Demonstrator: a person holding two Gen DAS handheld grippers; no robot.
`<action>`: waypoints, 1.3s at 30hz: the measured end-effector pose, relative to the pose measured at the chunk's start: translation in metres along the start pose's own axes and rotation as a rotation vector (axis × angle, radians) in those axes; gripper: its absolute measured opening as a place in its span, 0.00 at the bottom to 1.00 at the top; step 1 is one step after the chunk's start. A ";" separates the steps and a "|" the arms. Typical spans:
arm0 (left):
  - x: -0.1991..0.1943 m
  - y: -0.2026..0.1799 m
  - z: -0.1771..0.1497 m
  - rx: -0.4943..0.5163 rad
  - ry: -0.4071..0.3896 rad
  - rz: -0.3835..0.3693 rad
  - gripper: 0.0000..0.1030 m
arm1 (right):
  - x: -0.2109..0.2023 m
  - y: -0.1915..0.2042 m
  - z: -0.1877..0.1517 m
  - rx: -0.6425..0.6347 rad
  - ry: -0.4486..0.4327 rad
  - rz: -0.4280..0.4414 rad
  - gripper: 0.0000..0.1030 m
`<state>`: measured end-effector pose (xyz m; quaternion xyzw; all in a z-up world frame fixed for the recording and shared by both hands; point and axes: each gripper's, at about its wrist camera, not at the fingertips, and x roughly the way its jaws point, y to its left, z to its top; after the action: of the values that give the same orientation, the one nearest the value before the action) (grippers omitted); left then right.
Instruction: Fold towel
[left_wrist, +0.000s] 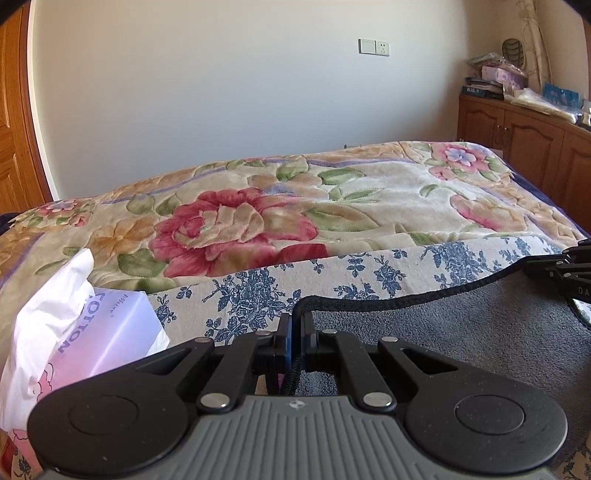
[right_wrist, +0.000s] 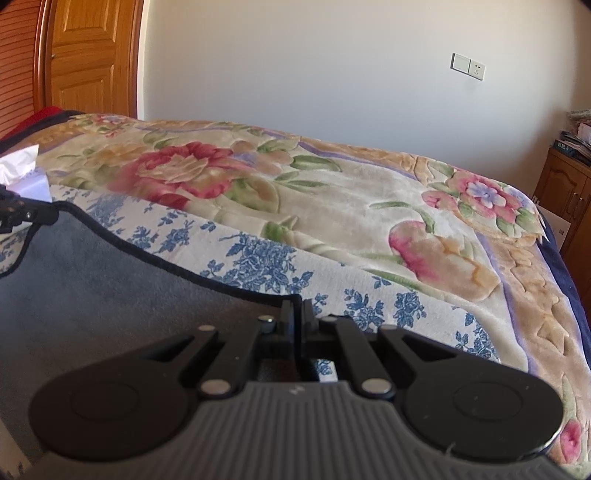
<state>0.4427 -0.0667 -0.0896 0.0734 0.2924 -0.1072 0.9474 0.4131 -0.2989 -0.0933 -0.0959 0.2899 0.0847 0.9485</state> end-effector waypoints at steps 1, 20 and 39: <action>0.001 -0.001 0.000 0.004 0.005 0.002 0.05 | 0.001 0.000 -0.001 0.000 0.004 0.000 0.04; 0.012 -0.005 -0.007 0.013 0.035 0.046 0.49 | 0.005 0.000 -0.008 0.024 0.031 -0.024 0.47; -0.056 -0.023 0.013 -0.053 -0.071 0.056 1.00 | -0.063 0.003 0.001 0.085 -0.064 -0.012 1.00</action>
<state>0.3991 -0.0826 -0.0492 0.0528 0.2590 -0.0752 0.9615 0.3620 -0.3024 -0.0571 -0.0544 0.2620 0.0695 0.9610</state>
